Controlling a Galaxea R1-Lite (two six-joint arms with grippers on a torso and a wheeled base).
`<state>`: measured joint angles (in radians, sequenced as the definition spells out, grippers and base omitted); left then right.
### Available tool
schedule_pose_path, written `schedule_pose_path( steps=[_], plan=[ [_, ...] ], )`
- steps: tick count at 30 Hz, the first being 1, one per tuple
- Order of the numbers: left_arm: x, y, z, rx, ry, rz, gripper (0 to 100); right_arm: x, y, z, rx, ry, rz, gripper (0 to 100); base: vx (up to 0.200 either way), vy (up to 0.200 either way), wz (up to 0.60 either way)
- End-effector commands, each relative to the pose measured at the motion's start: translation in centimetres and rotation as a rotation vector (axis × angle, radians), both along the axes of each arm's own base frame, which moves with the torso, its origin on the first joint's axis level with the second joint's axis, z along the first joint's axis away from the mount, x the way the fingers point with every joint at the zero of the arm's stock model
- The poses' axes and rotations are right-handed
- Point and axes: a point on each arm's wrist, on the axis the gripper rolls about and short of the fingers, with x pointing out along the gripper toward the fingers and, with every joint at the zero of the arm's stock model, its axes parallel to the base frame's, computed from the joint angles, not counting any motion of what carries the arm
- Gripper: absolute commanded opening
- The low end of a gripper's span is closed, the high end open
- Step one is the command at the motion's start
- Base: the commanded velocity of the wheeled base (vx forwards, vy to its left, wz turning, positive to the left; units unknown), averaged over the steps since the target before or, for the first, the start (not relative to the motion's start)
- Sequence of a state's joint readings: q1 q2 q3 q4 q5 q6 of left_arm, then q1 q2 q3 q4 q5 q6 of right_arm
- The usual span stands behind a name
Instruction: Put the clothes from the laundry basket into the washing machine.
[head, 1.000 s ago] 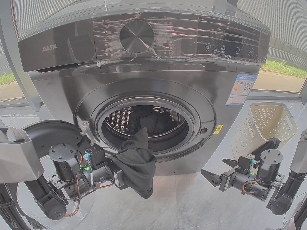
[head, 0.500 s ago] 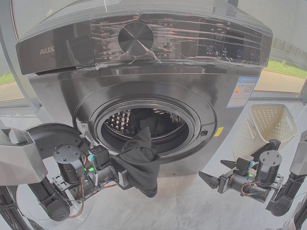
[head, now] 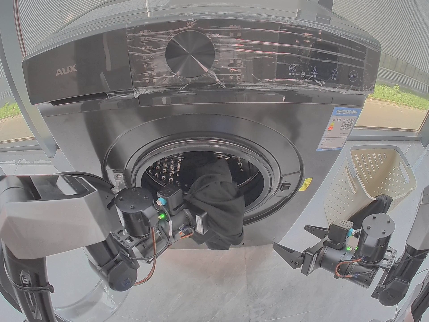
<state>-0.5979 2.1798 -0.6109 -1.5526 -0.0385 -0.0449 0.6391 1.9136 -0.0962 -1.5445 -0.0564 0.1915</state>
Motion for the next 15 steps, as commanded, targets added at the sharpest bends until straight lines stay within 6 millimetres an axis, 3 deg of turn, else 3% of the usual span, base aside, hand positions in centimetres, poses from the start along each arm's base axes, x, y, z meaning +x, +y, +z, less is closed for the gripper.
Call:
schedule_pose_path(
  steps=[1, 4, 5, 15],
  plan=[
    [3.3, -0.9, -2.0, -0.003, 0.001, 0.037, 0, -0.3, 0.0, 0.2, 0.005, -0.002, 0.005, 100, 0.000, 0.000, 0.00],
    [3.5, -1.0, -2.2, 0.002, 0.008, 0.037, 0, -0.3, 0.0, 0.2, 0.006, -0.003, 0.005, 100, 0.000, 0.000, 0.00],
    [4.7, -1.7, -2.6, 0.003, 0.012, 0.038, 0, -0.2, 0.1, 0.3, 0.009, -0.007, 0.007, 100, 0.000, 0.000, 0.00],
    [8.5, -3.5, -2.9, 0.008, 0.018, 0.075, 0, -0.4, 0.2, 0.3, 0.009, -0.007, 0.015, 100, 0.000, 0.000, 0.00]
  ],
)
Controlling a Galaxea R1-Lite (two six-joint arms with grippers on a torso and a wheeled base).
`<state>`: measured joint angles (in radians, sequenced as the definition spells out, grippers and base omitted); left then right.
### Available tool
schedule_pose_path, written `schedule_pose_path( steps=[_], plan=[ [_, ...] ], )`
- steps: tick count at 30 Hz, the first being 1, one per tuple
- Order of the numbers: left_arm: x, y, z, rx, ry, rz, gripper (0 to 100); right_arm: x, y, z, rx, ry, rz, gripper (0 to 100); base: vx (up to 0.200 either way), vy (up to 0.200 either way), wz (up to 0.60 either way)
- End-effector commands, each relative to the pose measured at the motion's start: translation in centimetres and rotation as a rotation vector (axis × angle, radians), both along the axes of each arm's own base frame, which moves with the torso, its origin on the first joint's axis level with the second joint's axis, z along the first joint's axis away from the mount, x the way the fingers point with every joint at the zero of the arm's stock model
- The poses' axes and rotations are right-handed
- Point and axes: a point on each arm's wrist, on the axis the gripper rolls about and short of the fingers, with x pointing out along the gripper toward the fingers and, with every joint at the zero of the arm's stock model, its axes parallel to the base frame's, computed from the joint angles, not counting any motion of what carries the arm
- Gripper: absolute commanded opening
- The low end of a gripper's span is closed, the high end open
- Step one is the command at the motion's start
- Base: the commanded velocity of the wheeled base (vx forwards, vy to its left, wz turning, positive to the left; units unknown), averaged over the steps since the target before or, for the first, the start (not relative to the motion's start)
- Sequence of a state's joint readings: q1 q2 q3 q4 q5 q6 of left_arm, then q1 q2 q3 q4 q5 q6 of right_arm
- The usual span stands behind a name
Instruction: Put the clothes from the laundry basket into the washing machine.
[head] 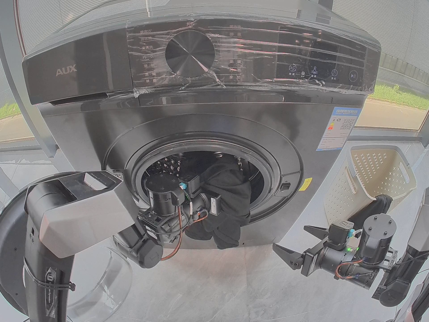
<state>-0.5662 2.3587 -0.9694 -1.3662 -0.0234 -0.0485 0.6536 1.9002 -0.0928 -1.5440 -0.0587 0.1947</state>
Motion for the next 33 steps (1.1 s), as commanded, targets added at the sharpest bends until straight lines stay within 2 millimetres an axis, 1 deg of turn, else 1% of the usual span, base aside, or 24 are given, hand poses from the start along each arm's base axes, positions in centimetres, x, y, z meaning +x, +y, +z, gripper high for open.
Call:
schedule_pose_path(
  steps=[1, 6, 15, 16, 18, 19, 20, 21, 24, 25, 26, 30, 33],
  plan=[
    [2.3, -0.7, -1.0, 0.009, 0.011, 0.034, 0, 0.0, 0.1, 0.0, 0.002, -0.002, 0.003, 100, 0.000, 0.000, 0.00],
    [3.6, -0.7, -0.9, 0.016, 0.022, 0.051, 0, 0.0, 0.1, 0.0, 0.002, -0.004, 0.004, 100, 0.000, 0.000, 0.00],
    [5.8, -1.6, -1.6, 0.015, 0.016, 0.082, 0, 0.1, 0.2, -0.1, 0.000, 0.000, 0.003, 100, 0.000, 0.000, 0.00],
    [6.7, -1.7, -1.7, 0.010, 0.010, 0.116, 0, 0.1, 0.2, -0.1, 0.000, 0.000, 0.002, 100, 0.000, 0.000, 0.00],
    [7.6, -1.7, -1.5, 0.000, -0.006, 0.157, 0, 0.1, 0.2, -0.1, 0.000, 0.000, 0.002, 100, 0.000, 0.000, 0.00],
    [8.3, -1.7, -1.5, -0.009, -0.018, 0.182, 0, 0.2, 0.1, -0.1, 0.000, 0.000, 0.000, 100, 0.000, 0.000, 0.00],
    [8.3, -1.7, -1.5, -0.009, -0.018, 0.182, 0, 0.1, 0.2, -0.1, 0.000, 0.000, 0.002, 100, 0.000, 0.000, 0.00],
    [9.5, -1.3, -1.5, -0.023, -0.035, 0.218, 0, 0.2, 0.1, -0.1, 0.000, 0.000, 0.000, 100, 0.000, 0.000, 0.00],
    [10.6, -0.8, -1.3, -0.032, -0.044, 0.257, 0, 0.2, 0.1, -0.1, -0.001, 0.002, 0.000, 100, 0.000, 0.000, 0.00],
    [10.6, -0.8, -1.3, -0.032, -0.044, 0.257, 0, 0.2, 0.1, -0.1, -0.001, 0.002, 0.000, 100, 0.000, 0.000, 0.00],
    [11.4, -0.2, -0.8, -0.051, -0.050, 0.293, 0, 0.2, 0.1, -0.1, -0.001, 0.002, -0.001, 100, 0.000, 0.000, 0.00],
    [12.0, 0.4, 0.0, -0.077, -0.054, 0.316, 0, 0.3, 0.0, -0.1, -0.001, 0.002, -0.004, 100, 0.000, 0.000, 0.00],
    [11.9, 0.4, 0.1, -0.083, -0.049, 0.314, 0, 0.3, 0.0, -0.1, -0.001, 0.002, -0.004, 100, 0.000, 0.000, 0.00]
  ],
)
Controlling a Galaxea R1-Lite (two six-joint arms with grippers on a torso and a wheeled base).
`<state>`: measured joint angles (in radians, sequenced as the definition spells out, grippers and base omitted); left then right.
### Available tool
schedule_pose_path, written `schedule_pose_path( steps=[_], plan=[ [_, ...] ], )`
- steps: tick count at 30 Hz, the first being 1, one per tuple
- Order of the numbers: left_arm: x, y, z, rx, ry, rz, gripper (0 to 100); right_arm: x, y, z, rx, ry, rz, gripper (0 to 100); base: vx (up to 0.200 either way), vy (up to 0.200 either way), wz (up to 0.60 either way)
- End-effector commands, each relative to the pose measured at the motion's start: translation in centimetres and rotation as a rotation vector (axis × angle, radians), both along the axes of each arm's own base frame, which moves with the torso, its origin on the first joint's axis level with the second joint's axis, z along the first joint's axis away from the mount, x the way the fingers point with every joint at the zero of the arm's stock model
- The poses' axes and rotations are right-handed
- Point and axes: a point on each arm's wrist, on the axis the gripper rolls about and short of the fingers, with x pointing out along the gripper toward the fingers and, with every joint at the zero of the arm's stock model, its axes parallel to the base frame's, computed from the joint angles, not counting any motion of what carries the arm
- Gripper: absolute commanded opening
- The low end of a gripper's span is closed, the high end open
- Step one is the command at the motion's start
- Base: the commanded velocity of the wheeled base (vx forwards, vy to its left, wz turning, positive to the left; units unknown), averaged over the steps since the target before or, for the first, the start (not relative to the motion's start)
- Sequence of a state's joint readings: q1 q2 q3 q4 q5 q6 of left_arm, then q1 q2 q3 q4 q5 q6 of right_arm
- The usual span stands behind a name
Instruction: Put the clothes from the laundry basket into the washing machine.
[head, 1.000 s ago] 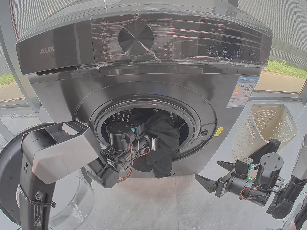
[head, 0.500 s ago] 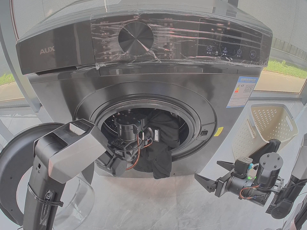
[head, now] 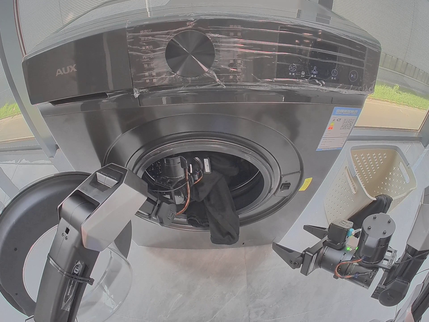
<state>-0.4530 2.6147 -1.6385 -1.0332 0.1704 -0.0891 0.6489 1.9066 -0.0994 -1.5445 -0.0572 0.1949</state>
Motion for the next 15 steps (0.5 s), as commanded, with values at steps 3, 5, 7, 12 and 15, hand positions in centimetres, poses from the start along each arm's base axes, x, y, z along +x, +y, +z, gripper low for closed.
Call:
schedule_pose_path(
  steps=[3, 5, 7, 12, 15],
  plan=[
    [0.2, 0.1, -0.3, -0.012, 0.007, 0.004, 100, 0.0, 0.0, -0.1, -0.002, 0.002, -0.001, 100, 0.000, 0.000, 0.00],
    [0.0, -0.1, -0.1, -0.023, 0.008, -0.001, 100, 0.0, 0.0, 0.0, -0.001, 0.001, -0.001, 100, 0.000, 0.000, 0.00],
    [-0.4, -0.2, 0.4, -0.032, 0.016, -0.008, 100, 0.0, 0.0, 0.0, 0.000, 0.000, -0.001, 100, 0.000, 0.000, 0.00],
    [-3.1, -0.4, 1.7, 0.009, 0.107, -0.058, 100, 0.0, 0.0, 0.0, 0.002, 0.001, -0.002, 100, 0.000, 0.000, 0.00],
    [-5.0, -0.7, 0.9, 0.045, 0.171, -0.107, 100, 0.0, 0.0, 0.0, 0.002, 0.001, 0.001, 100, 0.000, 0.000, 0.00]
  ],
)
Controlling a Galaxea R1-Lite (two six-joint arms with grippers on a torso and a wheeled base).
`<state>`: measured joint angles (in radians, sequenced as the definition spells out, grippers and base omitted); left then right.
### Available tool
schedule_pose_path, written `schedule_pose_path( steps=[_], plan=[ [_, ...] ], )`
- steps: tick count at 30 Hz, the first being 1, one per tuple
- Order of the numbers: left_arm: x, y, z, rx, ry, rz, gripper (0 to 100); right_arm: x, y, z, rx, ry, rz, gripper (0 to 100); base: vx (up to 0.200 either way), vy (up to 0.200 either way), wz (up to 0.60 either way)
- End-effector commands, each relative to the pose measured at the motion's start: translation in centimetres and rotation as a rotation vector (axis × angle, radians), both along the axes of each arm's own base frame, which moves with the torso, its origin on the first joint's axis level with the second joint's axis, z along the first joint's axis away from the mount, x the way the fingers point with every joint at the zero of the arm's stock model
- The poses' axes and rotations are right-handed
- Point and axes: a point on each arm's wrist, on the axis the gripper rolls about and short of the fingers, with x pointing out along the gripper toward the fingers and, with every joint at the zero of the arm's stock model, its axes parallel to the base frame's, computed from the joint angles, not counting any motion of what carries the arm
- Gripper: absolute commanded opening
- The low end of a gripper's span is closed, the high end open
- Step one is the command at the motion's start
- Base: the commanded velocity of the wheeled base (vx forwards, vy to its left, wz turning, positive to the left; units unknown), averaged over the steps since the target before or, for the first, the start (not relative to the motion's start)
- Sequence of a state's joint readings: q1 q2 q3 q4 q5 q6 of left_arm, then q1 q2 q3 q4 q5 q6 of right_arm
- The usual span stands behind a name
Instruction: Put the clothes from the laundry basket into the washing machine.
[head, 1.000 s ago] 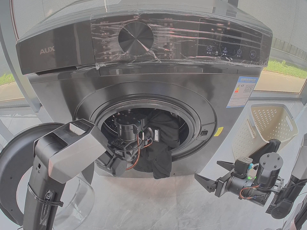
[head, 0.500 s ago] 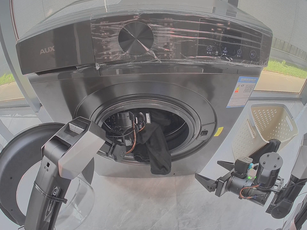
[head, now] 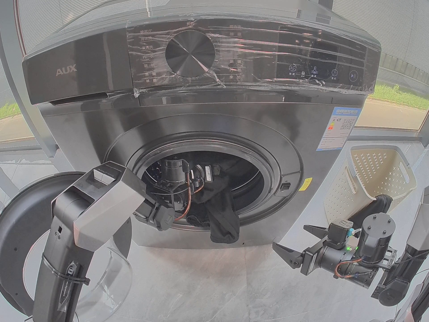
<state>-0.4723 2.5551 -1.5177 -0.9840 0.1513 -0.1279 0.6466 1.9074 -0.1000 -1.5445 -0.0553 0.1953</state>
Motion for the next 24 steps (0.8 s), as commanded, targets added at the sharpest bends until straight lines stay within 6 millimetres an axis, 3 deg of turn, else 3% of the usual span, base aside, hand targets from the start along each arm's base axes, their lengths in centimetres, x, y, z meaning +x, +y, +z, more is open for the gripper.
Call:
schedule_pose_path(
  steps=[1, 5, 8, 24],
  plan=[
    [-3.8, -0.5, 1.2, 0.044, 0.080, -0.089, 100, 0.0, 0.0, 0.0, 0.002, 0.000, 0.002, 100, 0.000, 0.000, 0.00],
    [-6.1, -0.5, 0.0, 0.102, 0.166, -0.177, 100, -0.1, 0.1, 0.1, 0.003, -0.002, 0.005, 100, 0.000, 0.000, 0.00],
    [-6.7, -0.4, -0.9, 0.120, 0.203, -0.217, 100, -0.1, 0.1, 0.1, 0.004, -0.004, 0.005, 100, 0.000, 0.000, 0.00],
    [-5.6, -1.1, -5.4, 0.183, 0.246, -0.241, 100, -0.1, 0.2, -0.1, 0.000, 0.001, 0.010, 100, 0.000, 0.000, 0.00]
  ],
)
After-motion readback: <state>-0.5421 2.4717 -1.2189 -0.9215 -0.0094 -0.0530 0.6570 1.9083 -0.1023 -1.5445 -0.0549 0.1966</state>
